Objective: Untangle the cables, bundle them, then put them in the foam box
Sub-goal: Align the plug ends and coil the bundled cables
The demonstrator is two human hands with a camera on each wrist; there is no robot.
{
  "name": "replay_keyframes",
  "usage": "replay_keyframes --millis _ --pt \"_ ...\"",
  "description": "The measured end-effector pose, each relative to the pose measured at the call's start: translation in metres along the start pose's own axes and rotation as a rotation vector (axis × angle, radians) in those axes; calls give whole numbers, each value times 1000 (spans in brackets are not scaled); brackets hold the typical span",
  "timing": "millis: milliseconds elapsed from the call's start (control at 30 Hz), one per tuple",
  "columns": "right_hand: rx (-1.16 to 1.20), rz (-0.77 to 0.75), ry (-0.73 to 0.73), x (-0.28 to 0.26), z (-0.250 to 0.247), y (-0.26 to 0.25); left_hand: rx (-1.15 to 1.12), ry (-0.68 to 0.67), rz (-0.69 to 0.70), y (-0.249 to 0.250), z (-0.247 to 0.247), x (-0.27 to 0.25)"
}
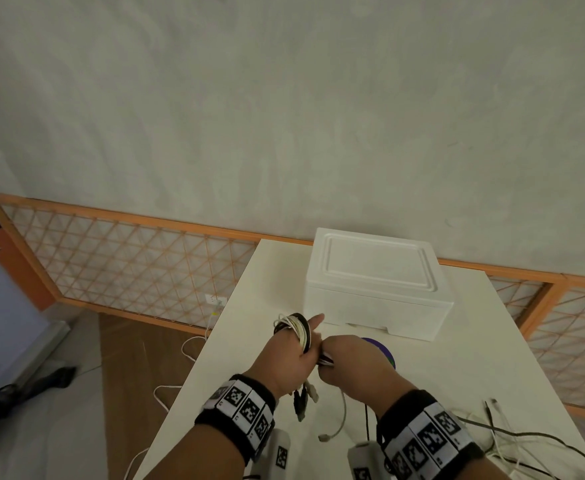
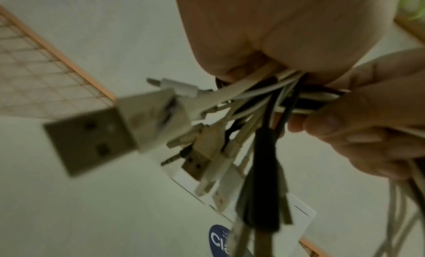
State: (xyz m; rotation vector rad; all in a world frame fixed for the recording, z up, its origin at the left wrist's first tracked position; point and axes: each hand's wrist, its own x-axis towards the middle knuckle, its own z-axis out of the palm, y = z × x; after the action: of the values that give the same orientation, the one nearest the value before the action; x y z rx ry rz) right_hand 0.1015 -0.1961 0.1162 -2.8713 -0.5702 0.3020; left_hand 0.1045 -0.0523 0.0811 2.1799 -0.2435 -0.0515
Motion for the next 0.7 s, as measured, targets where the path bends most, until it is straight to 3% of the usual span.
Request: replay_keyframes --millis 133,333,433,500,600,700 --pt "17 12 -8 0 1 -2 107 4 2 -3 4 -2" --pt "32 -11 -52 -7 -1 16 199 -5 -113 -7 4 1" --pt "68 -29 8 -8 3 26 56 -141 -177 -10 0 -1" --pt "48 -36 79 -6 7 26 178 -246 -176 -9 2 0" --pt "45 0 93 -5 14 26 542 -136 -117 -10 0 8" --pt "81 100 37 -7 21 43 607 18 -134 -17 -5 11"
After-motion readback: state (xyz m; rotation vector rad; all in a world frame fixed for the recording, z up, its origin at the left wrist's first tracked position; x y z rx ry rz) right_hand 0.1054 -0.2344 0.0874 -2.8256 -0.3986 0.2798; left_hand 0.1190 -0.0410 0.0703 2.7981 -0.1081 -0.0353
